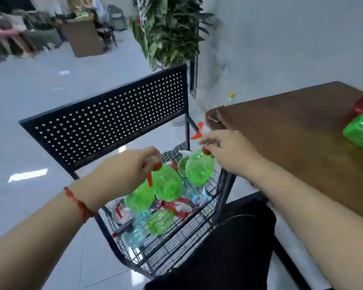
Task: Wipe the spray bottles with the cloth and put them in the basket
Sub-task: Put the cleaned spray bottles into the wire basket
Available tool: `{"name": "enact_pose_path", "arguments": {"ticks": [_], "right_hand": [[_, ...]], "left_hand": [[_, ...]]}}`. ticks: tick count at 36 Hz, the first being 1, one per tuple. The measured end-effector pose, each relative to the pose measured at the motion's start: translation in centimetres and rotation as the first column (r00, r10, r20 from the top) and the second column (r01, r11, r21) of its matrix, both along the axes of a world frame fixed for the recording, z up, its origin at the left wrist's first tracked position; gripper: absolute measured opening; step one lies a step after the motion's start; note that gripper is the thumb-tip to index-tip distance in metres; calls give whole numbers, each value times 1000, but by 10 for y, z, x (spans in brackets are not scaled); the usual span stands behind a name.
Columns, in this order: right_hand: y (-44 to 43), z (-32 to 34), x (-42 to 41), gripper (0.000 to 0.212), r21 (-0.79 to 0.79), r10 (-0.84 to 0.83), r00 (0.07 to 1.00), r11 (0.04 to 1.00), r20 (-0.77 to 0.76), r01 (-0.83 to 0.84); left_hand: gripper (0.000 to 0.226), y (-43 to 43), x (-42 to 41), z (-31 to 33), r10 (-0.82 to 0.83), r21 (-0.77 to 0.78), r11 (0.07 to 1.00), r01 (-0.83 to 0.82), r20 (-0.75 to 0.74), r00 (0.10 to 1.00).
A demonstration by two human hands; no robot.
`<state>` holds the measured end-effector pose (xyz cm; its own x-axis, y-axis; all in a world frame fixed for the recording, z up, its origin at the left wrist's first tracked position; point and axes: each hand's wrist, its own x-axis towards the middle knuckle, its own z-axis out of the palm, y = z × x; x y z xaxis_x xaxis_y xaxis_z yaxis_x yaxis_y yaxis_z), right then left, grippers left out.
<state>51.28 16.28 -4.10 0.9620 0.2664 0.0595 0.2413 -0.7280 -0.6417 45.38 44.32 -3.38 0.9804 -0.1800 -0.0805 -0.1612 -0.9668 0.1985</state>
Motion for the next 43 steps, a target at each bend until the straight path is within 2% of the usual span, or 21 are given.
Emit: {"name": "enact_pose_path", "arguments": {"ticks": [5,8,11,14,19,22,28,32,35,36,37,38,40,41,43], "right_hand": [[46,-61,-6,30,-113,85,990,989,-114,-98],[49,-86,-2,32,-129,14,995,991,-102,-27],[42,-103,12,33,-126,-94,994,988,-55,87],[32,-122,31,32,-182,-176,984,969,-35,167],[22,-153,57,46,-290,-205,973,942,-105,167],[20,-176,68,48,-350,-211,971,923,-114,160],[12,-221,78,36,-294,-186,960,948,-209,120],[10,-232,71,36,-345,-111,972,938,-209,33],[11,-224,59,41,-526,-29,1000,850,3,26],[13,-220,55,47,-585,75,994,811,81,-14],[15,-220,51,55,-614,203,975,783,94,-104],[17,-222,48,60,-637,339,939,738,64,-223],[21,-232,43,63,-689,534,842,580,-81,-434],[23,-239,41,67,-714,580,804,509,-128,-481],[27,-252,37,75,-771,586,787,404,-196,-492]], "left_hand": [[26,23,-29,-63,23,11,1000,-22,-75,997],[28,28,-34,-90,46,-6,999,-47,-114,992],[30,28,-32,-107,72,-17,997,-73,-86,994],[32,26,-28,-116,95,-44,994,-98,-69,993],[32,26,-21,-126,120,-50,991,-125,-88,989],[33,28,-17,-130,124,-51,990,-131,-115,986],[29,26,-19,-137,148,-9,988,-153,-202,968],[31,22,-20,-137,154,-15,987,-162,-236,959],[33,19,-21,-139,162,-7,986,-168,-229,960],[33,19,-21,-139,166,-5,985,-171,-231,959],[34,18,-21,-139,170,-2,985,-175,-235,957],[34,17,-21,-140,174,1,984,-179,-239,955],[36,15,-21,-140,180,8,983,-183,-245,953],[36,14,-21,-140,179,13,983,-182,-246,953],[37,12,-22,-139,179,18,983,-180,-246,953]]}}
